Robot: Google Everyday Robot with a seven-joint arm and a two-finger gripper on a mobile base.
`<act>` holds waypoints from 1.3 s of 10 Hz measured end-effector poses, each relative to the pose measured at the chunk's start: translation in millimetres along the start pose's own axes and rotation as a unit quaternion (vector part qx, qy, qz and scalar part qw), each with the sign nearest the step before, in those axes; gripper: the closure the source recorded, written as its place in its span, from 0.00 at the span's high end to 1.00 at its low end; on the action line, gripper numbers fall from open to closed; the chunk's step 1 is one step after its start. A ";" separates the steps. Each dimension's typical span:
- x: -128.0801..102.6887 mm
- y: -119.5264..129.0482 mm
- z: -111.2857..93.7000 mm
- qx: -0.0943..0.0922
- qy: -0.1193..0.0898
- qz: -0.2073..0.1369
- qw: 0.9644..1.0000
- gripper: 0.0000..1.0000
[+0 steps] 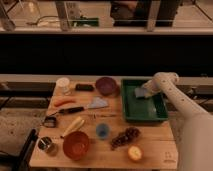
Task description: Wipe tray with sponge
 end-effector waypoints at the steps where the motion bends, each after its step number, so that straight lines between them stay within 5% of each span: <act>1: -1.6 -1.2 0.9 0.001 -0.002 -0.004 1.000 0.06; 5: -15.2 1.7 -2.1 0.011 -0.011 -0.013 1.000 0.06; 13: -36.6 43.9 -94.2 0.088 0.014 -0.011 0.996 0.06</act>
